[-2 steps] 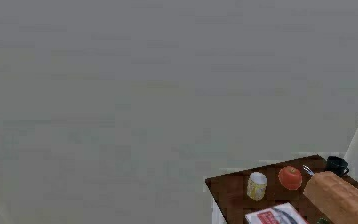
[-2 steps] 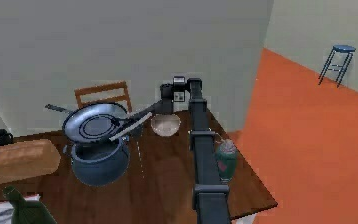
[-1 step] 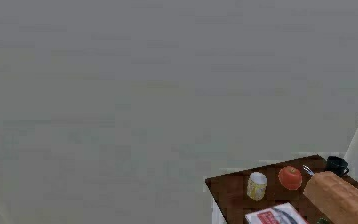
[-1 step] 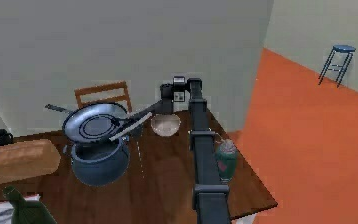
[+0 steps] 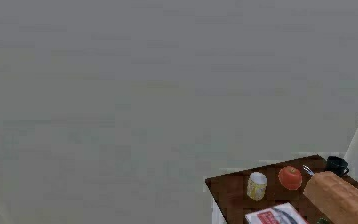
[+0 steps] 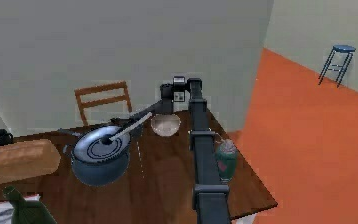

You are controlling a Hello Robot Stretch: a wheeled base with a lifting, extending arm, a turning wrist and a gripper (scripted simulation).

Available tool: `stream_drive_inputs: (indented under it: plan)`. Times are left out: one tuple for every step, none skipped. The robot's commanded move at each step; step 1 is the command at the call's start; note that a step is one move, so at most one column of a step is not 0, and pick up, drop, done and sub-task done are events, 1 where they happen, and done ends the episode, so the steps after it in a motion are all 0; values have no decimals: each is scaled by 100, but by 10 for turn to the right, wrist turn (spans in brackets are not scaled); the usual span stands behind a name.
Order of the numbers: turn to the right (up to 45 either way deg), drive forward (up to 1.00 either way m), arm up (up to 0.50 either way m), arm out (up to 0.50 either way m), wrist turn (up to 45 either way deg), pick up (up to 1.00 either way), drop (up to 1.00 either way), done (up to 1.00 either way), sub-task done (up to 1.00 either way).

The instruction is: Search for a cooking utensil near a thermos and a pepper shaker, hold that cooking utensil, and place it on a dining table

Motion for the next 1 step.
stream_drive_inputs:
  plan:
    - [0,0,10,0,0,0,0,0,0]
